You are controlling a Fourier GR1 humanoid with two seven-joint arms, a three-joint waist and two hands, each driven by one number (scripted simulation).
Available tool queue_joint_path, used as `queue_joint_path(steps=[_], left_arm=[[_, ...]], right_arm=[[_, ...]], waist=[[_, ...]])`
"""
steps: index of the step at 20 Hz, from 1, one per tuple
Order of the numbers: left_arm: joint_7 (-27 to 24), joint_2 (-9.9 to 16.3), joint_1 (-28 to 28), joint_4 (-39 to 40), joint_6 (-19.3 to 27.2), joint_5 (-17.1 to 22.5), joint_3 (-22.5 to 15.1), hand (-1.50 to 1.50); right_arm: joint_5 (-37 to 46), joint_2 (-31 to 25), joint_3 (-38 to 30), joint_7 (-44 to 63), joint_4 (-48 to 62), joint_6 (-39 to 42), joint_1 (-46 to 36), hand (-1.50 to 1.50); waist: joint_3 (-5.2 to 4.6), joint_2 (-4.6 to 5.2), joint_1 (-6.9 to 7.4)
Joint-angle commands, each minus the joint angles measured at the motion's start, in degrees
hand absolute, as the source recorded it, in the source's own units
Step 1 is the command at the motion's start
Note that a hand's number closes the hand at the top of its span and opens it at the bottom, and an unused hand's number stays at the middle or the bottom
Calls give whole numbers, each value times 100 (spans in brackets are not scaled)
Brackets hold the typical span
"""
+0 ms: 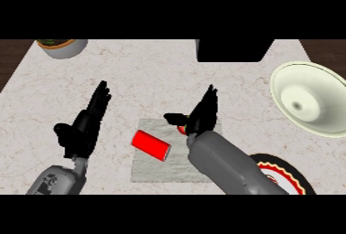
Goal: Pick the tomato from the placemat and place it in the bowl
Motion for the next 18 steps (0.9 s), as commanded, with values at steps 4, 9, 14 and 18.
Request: queue_joint_path(steps=[4,9,14,18], left_arm=[[35,25,98,-8,-153,42,146,0],[109,-68,190,-193,-53,-75,118,0],[170,-78,81,-260,-95,-131,181,0],[128,-3,67,-242,-240,-158,261,0]], right_arm=[[1039,11,272,1625,-591,-355,-5,-150],[1702,11,-139,1560,-1108,-373,223,-150],[2319,11,-106,1789,-1609,-465,638,-150],[2209,11,-478,1509,-1788,-416,1018,-150]], waist=[[10,2,-37],[14,21,-45],[16,34,-9],[20,64,31]])
